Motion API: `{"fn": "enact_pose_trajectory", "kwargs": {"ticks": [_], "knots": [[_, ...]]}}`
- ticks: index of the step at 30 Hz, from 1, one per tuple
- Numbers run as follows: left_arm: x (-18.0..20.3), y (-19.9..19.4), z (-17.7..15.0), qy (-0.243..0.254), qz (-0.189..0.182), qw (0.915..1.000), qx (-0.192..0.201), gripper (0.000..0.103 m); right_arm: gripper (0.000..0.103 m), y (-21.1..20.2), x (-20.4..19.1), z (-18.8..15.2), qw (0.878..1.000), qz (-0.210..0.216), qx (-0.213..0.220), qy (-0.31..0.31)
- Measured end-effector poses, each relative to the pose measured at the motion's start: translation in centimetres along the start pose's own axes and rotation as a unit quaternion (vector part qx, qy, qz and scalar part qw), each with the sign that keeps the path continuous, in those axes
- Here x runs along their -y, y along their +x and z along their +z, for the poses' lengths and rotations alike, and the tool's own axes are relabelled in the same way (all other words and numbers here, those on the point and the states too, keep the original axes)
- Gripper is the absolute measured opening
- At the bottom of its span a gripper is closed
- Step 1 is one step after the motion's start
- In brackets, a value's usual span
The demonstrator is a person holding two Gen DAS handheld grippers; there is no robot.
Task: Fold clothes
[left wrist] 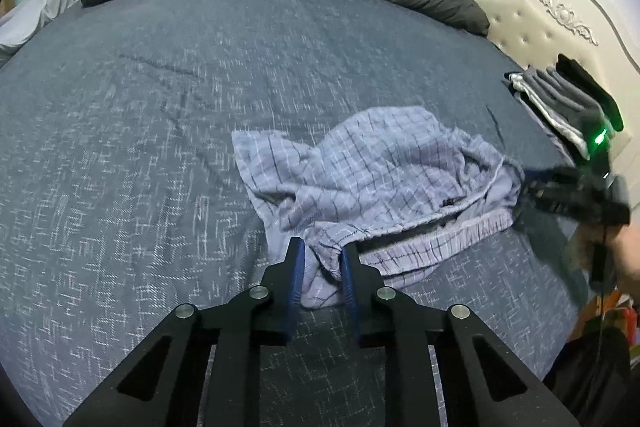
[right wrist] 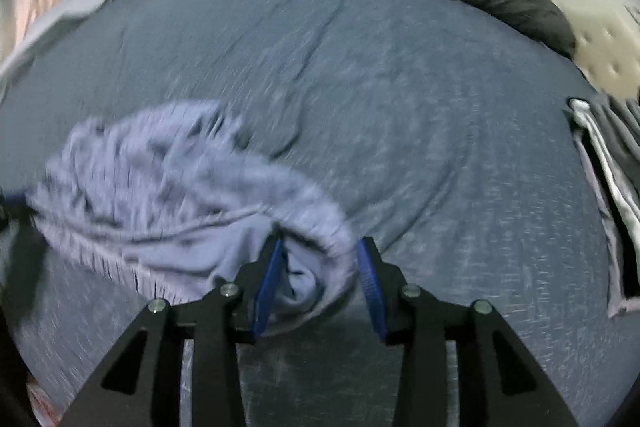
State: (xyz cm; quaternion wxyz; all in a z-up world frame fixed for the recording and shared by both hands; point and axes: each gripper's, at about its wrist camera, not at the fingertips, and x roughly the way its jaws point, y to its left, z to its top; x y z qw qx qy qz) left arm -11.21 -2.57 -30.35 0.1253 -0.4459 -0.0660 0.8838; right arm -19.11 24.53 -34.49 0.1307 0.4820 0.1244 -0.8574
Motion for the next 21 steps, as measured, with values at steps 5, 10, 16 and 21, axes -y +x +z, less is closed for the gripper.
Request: {"fn": "enact_pose_trajectory", "kwargs": {"ticks": [5, 10, 16, 21], "knots": [[-0.5, -0.4, 0.3, -0.007, 0.001, 0.9999, 0.008, 0.020, 0.039, 1.3, -0.1, 0.0, 1.000, -0.002, -0.028, 0.011], [-0.9, -0.4, 0.4, -0.016, 0.002, 0.9998, 0.009, 0.020, 0.039, -1.7, 0.9, 1.3, 0.999, 0.018, 0.023, 0.034], [-1.1, -0.5, 0.3, -0.020, 0.001, 0.9998, 0.008, 0.020, 0.039, -1.7, 0.5, 2.1, 1.000, 0.016, 0.025, 0.004], [-0.9, -0.5, 0.3, -0.019, 0.002, 0.9998, 0.008, 0.020, 0.039, 0.2, -0.4, 2.0, 0.999, 0.004, -0.010, -0.036]]}}
